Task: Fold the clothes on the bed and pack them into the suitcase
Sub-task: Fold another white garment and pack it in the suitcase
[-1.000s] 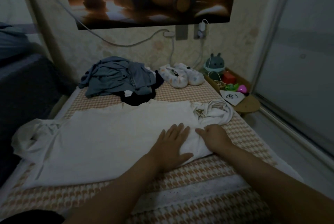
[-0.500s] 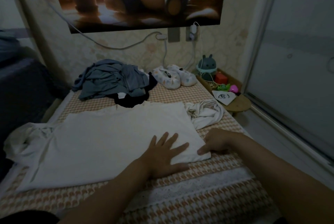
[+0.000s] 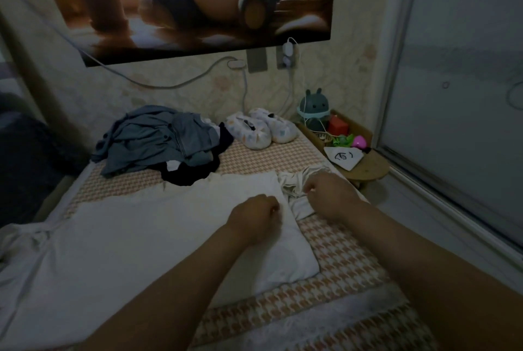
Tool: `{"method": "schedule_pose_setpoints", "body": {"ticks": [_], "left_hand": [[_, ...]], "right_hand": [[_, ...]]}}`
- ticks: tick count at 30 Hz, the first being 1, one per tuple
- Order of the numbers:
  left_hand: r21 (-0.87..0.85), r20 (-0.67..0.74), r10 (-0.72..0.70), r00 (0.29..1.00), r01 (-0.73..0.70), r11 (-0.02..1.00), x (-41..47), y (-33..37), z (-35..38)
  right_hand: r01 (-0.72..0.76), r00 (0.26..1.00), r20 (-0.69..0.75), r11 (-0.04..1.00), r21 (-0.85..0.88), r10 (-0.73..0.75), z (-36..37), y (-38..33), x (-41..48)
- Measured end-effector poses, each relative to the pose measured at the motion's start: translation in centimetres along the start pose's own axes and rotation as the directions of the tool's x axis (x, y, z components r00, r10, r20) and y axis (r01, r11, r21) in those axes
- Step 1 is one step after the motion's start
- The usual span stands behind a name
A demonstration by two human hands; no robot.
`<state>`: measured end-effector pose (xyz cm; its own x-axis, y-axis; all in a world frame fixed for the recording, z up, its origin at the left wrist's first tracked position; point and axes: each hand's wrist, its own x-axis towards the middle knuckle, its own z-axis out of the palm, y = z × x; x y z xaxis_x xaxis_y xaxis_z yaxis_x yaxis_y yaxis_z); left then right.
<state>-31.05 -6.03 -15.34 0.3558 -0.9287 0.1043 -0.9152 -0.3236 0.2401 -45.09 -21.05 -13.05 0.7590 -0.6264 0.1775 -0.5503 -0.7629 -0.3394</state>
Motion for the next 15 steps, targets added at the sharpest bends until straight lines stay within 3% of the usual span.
{"method": "schedule_pose_setpoints", "body": {"ticks": [3, 7, 9, 12, 15], "left_hand": [[-0.063, -0.108, 0.014, 0.994, -0.021, 0.998, 2.6, 0.0, 0.6], [-0.061, -0.112, 0.021, 0.994, -0.028, 0.998, 5.6, 0.3, 2.0], [-0.032, -0.124, 0.023, 0.992, -0.027, 0.999, 6.8, 0.4, 2.6], [-0.003, -0.049, -0.023, 0.999, 0.023, 1.0, 8.5, 0.7, 3.2], [0.014, 0.11, -0.09, 0.99, 0.089, 0.996, 10.2, 1.0, 3.3]], "right_hand": [[-0.027, 0.979, -0.202, 0.991, -0.131, 0.0, 1.1, 2.1, 1.5], [-0.23, 0.97, 0.054, 0.966, -0.117, 0.237, 3.9, 4.0, 3.0], [-0.282, 0.957, 0.068, 0.959, -0.036, 0.284, 4.3, 4.9, 3.9], [-0.349, 0.928, -0.125, 0.936, 0.031, 0.351, 3.2, 6.0, 4.6], [-0.498, 0.836, -0.257, 0.867, 0.013, 0.484, 2.0, 7.4, 3.9]]}}
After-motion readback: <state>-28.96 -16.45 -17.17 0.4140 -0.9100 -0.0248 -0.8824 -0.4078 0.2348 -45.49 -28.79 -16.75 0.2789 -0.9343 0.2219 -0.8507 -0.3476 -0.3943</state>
